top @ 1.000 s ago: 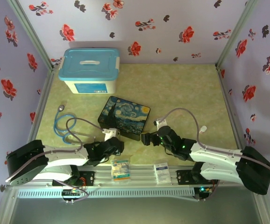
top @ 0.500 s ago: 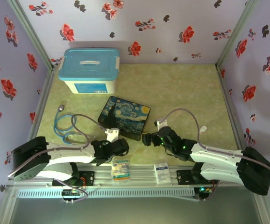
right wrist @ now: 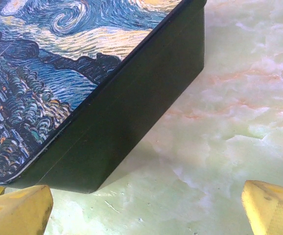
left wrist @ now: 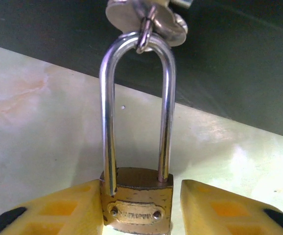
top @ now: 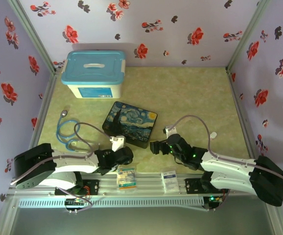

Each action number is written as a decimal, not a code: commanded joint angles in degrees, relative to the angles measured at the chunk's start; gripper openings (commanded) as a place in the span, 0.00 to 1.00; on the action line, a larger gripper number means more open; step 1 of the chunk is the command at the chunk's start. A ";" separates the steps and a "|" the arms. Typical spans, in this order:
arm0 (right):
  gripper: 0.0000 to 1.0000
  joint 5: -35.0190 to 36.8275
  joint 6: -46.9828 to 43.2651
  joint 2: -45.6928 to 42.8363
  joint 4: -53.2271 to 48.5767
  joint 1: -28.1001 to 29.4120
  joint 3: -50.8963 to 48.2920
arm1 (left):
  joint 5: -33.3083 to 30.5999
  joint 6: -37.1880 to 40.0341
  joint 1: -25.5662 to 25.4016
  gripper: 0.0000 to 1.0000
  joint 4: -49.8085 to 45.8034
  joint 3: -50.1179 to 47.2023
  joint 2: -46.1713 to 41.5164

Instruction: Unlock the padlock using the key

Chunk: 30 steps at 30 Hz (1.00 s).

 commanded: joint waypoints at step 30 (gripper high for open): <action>0.99 1.63 1.46 0.66 0.87 -0.27 -0.68 | 22.81 15.29 10.64 0.36 26.22 -13.84 -1.43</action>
